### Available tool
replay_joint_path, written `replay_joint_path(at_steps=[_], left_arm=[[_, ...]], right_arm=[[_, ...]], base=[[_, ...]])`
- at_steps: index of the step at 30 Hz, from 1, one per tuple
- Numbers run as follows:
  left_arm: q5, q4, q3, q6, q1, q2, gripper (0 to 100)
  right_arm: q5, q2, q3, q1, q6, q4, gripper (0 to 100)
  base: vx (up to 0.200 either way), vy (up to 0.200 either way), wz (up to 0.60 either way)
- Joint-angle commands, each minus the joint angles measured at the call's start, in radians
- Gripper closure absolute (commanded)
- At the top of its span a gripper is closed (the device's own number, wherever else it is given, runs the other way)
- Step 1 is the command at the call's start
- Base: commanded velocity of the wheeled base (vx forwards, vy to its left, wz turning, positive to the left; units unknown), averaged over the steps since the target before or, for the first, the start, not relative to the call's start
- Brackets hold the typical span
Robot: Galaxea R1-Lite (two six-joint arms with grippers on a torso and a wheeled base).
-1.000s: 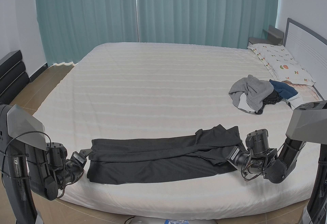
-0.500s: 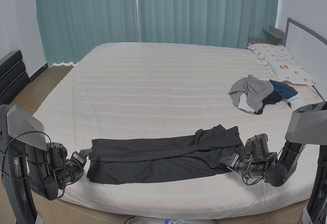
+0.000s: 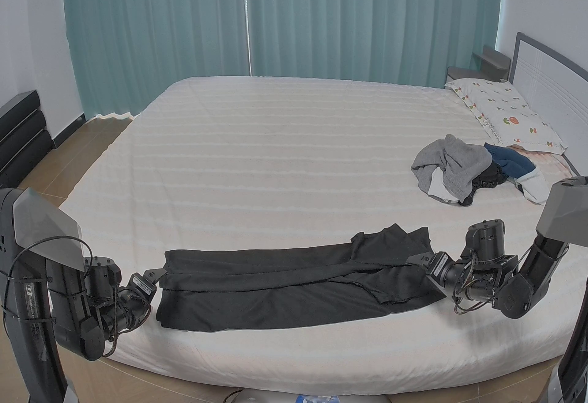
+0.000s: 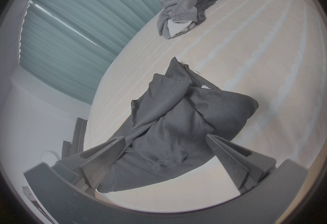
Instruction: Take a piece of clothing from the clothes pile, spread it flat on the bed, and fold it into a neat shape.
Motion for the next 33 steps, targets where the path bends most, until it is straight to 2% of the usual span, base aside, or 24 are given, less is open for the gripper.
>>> replay_joint_path(at_steps=[1, 5, 11, 18, 24, 28, 29, 32, 33], left_arm=[[0.001, -0.016, -0.001, 0.000, 0.001, 0.003, 0], [0.001, -0.016, -0.001, 0.000, -0.001, 0.003, 0], [0.001, -0.016, -0.001, 0.002, -0.001, 0.003, 0], [0.001, -0.016, -0.001, 0.002, -0.001, 0.003, 0], [0.001, -0.016, -0.001, 0.002, 0.001, 0.003, 0], [0.001, -0.016, -0.001, -0.002, 0.001, 0.003, 0], [0.001, -0.016, -0.001, -0.003, 0.001, 0.001, 0], [-0.003, -0.016, -0.002, -0.006, 0.003, -0.003, 0], [-0.001, -0.016, -0.001, -0.006, 0.003, -0.003, 0]], right_arm=[[0.024, -0.008, -0.018, 0.015, 0.061, -0.034, 0], [0.067, 0.080, -0.058, 0.083, 0.164, -0.129, 0], [0.064, 0.206, -0.096, 0.073, 0.124, -0.170, 0], [0.062, 0.251, -0.112, 0.009, 0.051, -0.172, 0], [0.064, 0.245, -0.106, -0.039, 0.046, -0.173, 0], [0.077, 0.211, -0.102, -0.069, 0.072, -0.180, 0], [0.087, 0.186, -0.101, -0.083, 0.101, -0.181, 0], [0.127, 0.157, -0.098, -0.109, 0.150, -0.183, 0], [0.163, 0.143, -0.099, -0.134, 0.167, -0.186, 0]], base=[[0.000, 0.000, 0.00], [0.000, 0.000, 0.00], [0.000, 0.000, 0.00], [0.000, 0.000, 0.00], [0.000, 0.000, 0.00], [0.000, 0.000, 0.00], [0.000, 0.000, 0.00], [0.000, 0.000, 0.00], [0.000, 0.000, 0.00]])
